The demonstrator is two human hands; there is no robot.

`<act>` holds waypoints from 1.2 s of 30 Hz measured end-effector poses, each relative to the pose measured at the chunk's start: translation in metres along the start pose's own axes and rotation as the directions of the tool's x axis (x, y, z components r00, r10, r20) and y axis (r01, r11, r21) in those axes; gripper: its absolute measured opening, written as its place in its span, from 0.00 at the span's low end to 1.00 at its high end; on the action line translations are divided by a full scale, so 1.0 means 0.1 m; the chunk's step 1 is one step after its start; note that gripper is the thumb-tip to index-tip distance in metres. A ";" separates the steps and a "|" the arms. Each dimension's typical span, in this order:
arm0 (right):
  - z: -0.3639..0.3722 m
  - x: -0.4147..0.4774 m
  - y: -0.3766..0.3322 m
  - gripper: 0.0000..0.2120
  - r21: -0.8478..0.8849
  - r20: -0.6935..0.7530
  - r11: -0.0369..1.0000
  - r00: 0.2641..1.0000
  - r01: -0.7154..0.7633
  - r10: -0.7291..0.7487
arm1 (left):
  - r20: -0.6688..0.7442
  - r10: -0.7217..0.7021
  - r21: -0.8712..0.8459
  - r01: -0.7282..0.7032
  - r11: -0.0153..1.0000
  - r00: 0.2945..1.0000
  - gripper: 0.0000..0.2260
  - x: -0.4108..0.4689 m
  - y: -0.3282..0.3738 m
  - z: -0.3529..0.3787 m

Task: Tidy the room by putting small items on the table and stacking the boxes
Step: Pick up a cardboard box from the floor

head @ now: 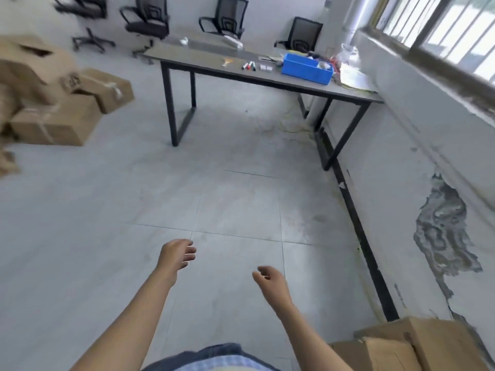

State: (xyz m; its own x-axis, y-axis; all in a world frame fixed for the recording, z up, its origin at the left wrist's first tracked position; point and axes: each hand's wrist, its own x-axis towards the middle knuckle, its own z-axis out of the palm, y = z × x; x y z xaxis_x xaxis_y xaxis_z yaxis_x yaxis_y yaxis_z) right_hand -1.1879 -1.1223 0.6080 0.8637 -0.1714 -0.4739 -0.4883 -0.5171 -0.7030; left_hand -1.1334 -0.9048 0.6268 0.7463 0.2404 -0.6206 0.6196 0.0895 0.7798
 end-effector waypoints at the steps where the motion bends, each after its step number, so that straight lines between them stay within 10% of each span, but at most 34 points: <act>1: 0.12 0.09 -0.18 0.18 -0.018 0.026 1.000 0.999 0.021 -0.020 | -0.035 -0.001 -0.027 0.000 1.000 0.999 0.06 0.07 0.05 -0.18; 24: 1.72 2.40 -2.98 0.18 -0.102 0.468 0.911 0.828 0.398 -0.309 | -0.467 -0.254 -0.377 0.070 0.924 0.847 0.05 1.49 0.93 -1.58; 36: 2.34 3.08 -3.48 0.18 -0.224 0.693 0.870 0.699 0.439 -0.175 | -0.552 -0.508 -0.624 0.077 0.778 0.661 0.06 1.93 1.04 -1.75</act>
State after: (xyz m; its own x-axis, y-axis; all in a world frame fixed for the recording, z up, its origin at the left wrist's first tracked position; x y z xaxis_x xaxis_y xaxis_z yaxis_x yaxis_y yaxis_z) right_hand -0.7806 -0.7991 0.5831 0.6029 0.5520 -0.5760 -0.0173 -0.7128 -0.7012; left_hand -0.9673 -0.6795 0.6028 0.0448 0.6470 -0.7612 0.3879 0.6909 0.6101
